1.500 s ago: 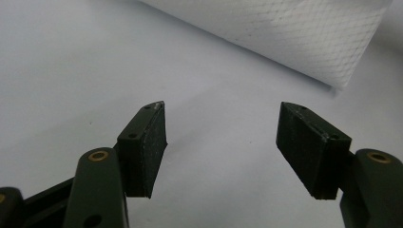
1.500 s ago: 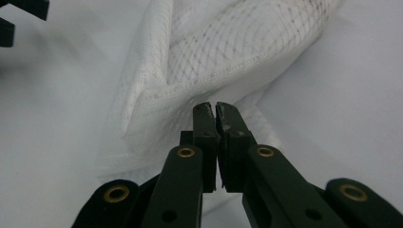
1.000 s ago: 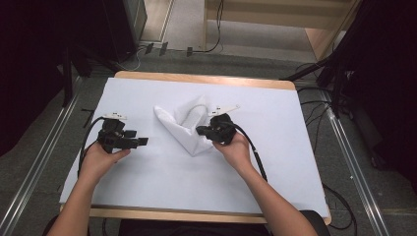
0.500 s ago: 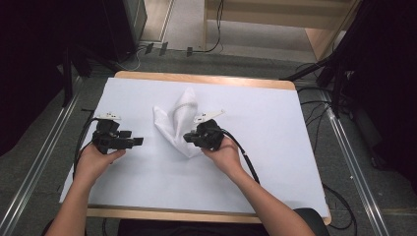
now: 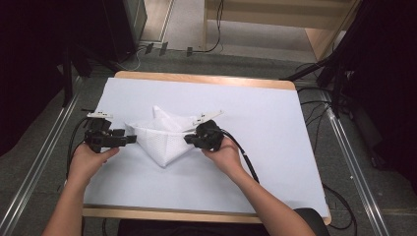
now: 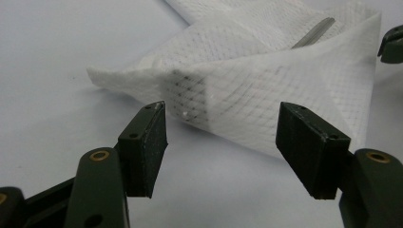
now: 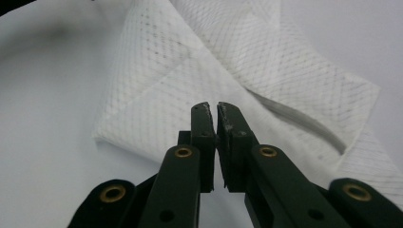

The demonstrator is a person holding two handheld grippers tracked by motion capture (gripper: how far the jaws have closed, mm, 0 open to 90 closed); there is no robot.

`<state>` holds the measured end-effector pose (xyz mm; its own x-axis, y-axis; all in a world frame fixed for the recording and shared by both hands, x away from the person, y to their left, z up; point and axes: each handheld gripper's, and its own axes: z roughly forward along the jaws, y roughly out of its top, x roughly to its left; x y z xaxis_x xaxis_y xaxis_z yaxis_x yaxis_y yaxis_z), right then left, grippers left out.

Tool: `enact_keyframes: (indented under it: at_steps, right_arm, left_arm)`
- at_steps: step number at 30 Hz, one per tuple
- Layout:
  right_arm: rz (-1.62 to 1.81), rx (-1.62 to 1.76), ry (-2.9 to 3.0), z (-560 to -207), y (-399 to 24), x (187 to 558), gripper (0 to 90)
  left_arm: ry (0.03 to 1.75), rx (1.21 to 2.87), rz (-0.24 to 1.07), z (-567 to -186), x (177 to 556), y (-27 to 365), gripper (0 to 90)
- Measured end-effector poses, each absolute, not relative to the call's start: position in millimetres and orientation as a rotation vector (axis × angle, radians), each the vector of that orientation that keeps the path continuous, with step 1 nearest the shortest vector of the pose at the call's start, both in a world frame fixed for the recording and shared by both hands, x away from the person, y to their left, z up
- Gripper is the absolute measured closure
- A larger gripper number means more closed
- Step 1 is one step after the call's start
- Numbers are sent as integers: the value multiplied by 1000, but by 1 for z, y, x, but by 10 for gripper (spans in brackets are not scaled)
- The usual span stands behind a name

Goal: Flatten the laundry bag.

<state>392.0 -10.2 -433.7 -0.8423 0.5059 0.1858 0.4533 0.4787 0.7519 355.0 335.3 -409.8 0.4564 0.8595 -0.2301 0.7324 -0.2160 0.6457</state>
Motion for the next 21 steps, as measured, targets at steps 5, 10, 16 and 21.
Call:
enact_keyframes:
  at_steps: [5, 10, 16, 21]
  right_arm:
    - [1303, 923, 2611, -432, -27, 402, 848]
    - [1280, 976, 2563, -433, -41, 413, 840]
    - [1235, 1063, 2525, -439, -57, 428, 800]
    - [1200, 1139, 2500, -448, -71, 442, 731]
  left_arm:
    - [1321, 2011, 224, -410, 355, 335, 352]
    - [1322, 2008, 232, -410, 355, 334, 352]
    - [1321, 2008, 232, -410, 356, 334, 352]
    - [1322, 2005, 234, -411, 356, 334, 352]
